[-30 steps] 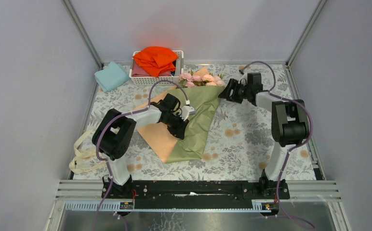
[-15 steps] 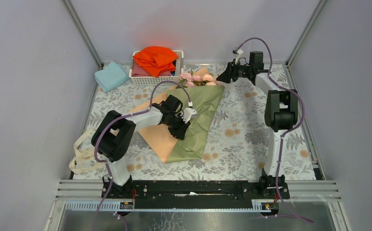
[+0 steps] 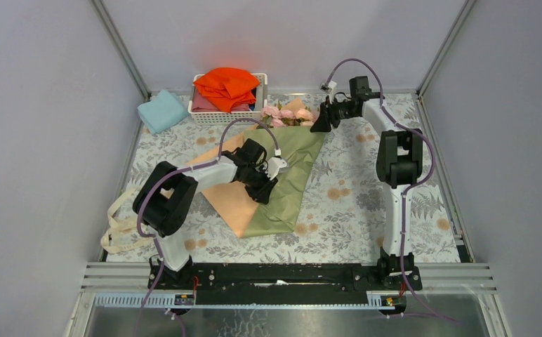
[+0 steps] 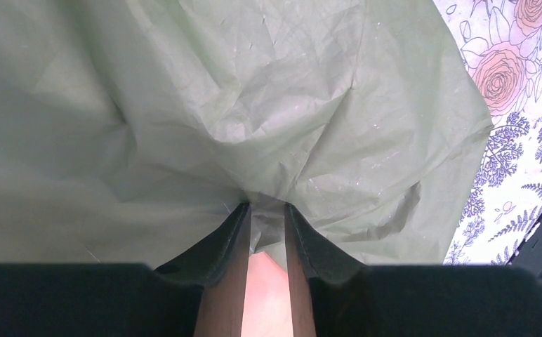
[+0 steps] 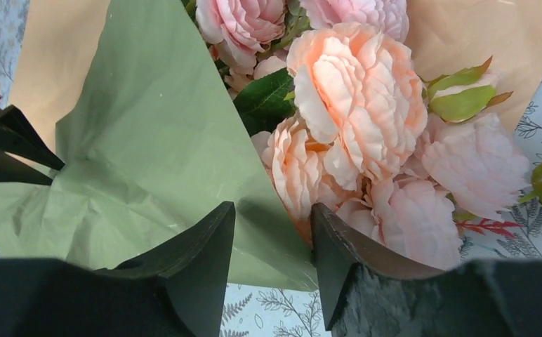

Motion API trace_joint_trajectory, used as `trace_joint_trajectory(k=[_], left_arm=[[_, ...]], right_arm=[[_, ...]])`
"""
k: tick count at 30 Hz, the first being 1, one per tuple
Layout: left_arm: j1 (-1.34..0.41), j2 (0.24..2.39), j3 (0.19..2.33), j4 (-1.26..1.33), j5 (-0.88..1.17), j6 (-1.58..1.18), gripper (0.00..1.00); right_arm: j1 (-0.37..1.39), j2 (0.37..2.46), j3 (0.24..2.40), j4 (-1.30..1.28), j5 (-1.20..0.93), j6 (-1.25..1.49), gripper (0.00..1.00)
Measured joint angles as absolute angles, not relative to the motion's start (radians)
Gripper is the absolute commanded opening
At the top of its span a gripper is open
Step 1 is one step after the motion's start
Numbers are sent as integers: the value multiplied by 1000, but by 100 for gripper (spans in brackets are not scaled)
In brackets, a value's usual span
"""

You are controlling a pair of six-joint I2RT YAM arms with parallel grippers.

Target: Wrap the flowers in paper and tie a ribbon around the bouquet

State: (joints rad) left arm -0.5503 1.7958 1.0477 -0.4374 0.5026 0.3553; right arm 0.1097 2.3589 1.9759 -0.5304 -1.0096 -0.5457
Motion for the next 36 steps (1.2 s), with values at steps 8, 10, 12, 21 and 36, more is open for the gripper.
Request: trace_joint_trajectory(k=[8,10,12,21,36], left_arm=[[-561,1793,1047,-438,485,361,33],[-564,1792,1047,-439,479,369,33],[-568,1791,1047,-440,471,376,33],[-600,1778,1034,-434,434,443,33],[-622,1771,1003,-314,378,523,32]], right_arm=[[109,2370,2043,-659,-979,-650,22],[109,2386,2066,-677,-975,-664,16],[109,2403,2087,-693,-972,-673,6],[110,2418,2091,-597,-925,-547,0],[112,2333,1898,-208,-668,-251,62]])
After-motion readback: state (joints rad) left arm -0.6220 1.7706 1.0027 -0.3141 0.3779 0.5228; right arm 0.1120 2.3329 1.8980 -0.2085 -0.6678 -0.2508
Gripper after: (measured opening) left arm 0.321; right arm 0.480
